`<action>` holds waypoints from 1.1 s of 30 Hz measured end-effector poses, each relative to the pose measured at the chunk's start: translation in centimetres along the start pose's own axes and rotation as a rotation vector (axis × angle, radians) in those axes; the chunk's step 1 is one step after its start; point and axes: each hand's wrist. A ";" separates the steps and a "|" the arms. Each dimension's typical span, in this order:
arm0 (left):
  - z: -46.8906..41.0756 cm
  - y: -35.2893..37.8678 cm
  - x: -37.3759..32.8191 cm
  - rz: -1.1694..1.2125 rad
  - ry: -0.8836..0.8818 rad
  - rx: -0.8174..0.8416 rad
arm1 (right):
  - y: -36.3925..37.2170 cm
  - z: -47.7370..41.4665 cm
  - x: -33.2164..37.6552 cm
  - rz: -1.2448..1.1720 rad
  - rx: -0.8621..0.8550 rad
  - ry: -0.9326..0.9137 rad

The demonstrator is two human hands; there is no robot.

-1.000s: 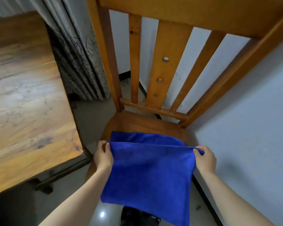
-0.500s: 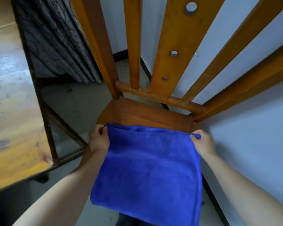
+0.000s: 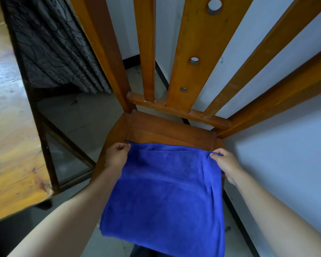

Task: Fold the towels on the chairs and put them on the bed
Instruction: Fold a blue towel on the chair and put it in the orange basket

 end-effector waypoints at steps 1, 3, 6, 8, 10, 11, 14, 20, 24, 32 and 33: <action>0.2 0.1 0.0 0.017 0.003 0.000 | -0.2 0.0 0.2 -0.048 0.030 0.056; 0.5 -0.1 -0.2 0.075 0.019 0.008 | -0.7 0.5 0.8 -0.150 0.154 0.180; 0.8 -0.9 -0.6 0.169 0.034 0.000 | -1.8 1.3 1.3 -0.339 0.337 0.330; 0.7 -1.7 -0.7 0.249 0.026 -0.019 | -2.1 1.5 1.2 -0.457 0.328 0.343; 0.8 -2.3 -0.6 0.278 0.029 -0.029 | -2.1 1.6 1.2 -0.482 0.198 0.227; 0.9 -2.5 -0.6 0.274 0.032 -0.034 | -2.1 1.7 1.1 -0.421 0.132 0.126; 1.0 -3.2 -0.3 0.286 0.035 -0.067 | -2.9 2.4 1.2 -0.049 0.005 -0.165; 0.4 -3.5 -1.0 0.090 0.181 -0.098 | -4.1 2.0 1.7 0.315 -0.222 -0.433; -0.3 -3.9 -1.3 -0.124 0.388 -0.100 | -3.9 1.5 1.4 0.557 -0.298 -0.514; 0.3 -3.5 -1.2 -0.657 0.760 -0.205 | -4.5 1.8 1.0 0.770 -0.456 -0.627; 0.6 -3.3 -1.4 -0.621 0.734 -0.208 | -4.7 1.9 0.9 0.775 -0.467 -0.630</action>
Point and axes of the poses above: each hand's wrist, its own z-axis away from the middle knuckle, its own y-axis out of the palm, x = y × z
